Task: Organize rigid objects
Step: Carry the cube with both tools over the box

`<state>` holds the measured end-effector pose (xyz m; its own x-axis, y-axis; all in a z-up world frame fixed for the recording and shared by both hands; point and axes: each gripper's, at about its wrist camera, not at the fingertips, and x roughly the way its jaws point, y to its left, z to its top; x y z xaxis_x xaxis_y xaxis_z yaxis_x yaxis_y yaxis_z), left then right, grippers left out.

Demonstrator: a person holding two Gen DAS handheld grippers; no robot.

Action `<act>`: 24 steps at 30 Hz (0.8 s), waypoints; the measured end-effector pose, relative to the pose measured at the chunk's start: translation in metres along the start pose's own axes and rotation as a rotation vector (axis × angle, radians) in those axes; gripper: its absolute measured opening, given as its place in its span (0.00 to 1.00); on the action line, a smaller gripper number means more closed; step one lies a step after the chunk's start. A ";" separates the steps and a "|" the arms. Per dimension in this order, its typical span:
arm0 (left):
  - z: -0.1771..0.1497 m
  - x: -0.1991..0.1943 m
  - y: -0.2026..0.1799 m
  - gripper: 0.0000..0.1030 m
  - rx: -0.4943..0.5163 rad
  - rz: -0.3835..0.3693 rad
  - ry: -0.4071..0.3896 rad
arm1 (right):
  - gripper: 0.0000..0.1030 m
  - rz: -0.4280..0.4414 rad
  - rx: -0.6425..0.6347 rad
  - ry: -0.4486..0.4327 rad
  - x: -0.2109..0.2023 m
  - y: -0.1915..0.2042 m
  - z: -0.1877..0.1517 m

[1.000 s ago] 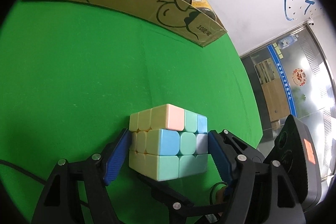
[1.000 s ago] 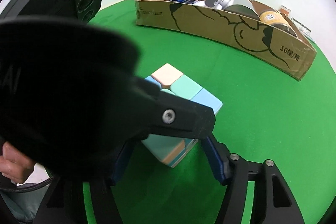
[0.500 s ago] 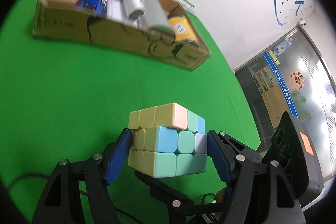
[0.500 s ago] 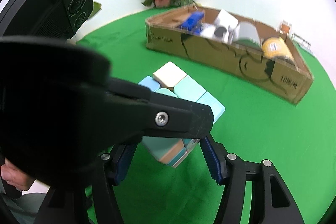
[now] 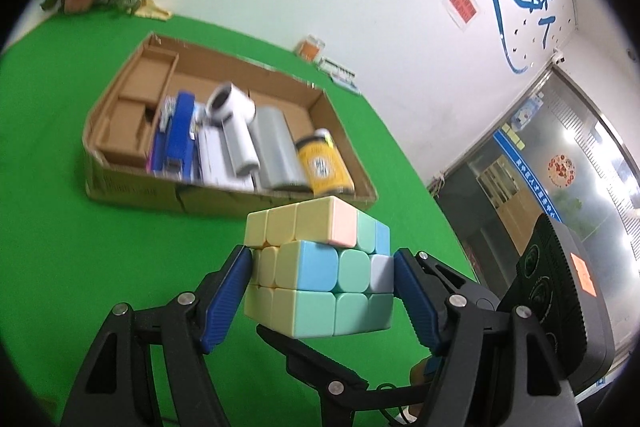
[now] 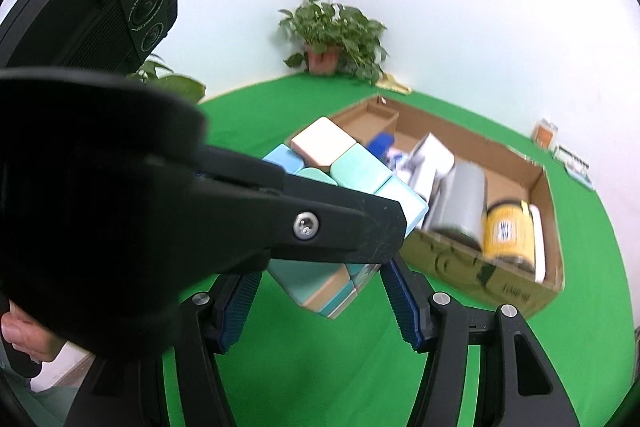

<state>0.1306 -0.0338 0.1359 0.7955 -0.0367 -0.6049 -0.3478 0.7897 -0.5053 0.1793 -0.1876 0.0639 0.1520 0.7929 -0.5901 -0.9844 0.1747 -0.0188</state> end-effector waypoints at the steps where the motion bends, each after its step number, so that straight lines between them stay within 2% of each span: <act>1: 0.006 -0.003 0.001 0.70 0.005 0.001 -0.011 | 0.57 -0.001 -0.004 -0.007 -0.001 0.001 0.003; 6: 0.040 -0.010 0.008 0.69 0.025 0.006 -0.054 | 0.57 0.000 -0.038 -0.039 0.000 -0.004 0.028; 13: 0.072 -0.006 0.028 0.69 0.014 0.016 -0.081 | 0.57 0.018 -0.055 -0.036 0.019 -0.019 0.049; 14: 0.078 -0.005 0.030 0.69 0.013 0.017 -0.082 | 0.57 0.019 -0.050 -0.034 0.011 -0.015 0.042; 21: 0.131 0.002 0.059 0.69 -0.019 0.035 -0.095 | 0.57 0.056 -0.086 0.001 0.045 -0.035 0.082; 24: 0.153 0.010 0.075 0.69 -0.030 0.059 -0.081 | 0.56 0.099 -0.074 0.038 0.076 -0.056 0.104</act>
<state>0.1888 0.1191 0.1860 0.8103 0.0602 -0.5828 -0.4092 0.7701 -0.4893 0.2548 -0.0760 0.1038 0.0512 0.7811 -0.6223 -0.9985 0.0517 -0.0173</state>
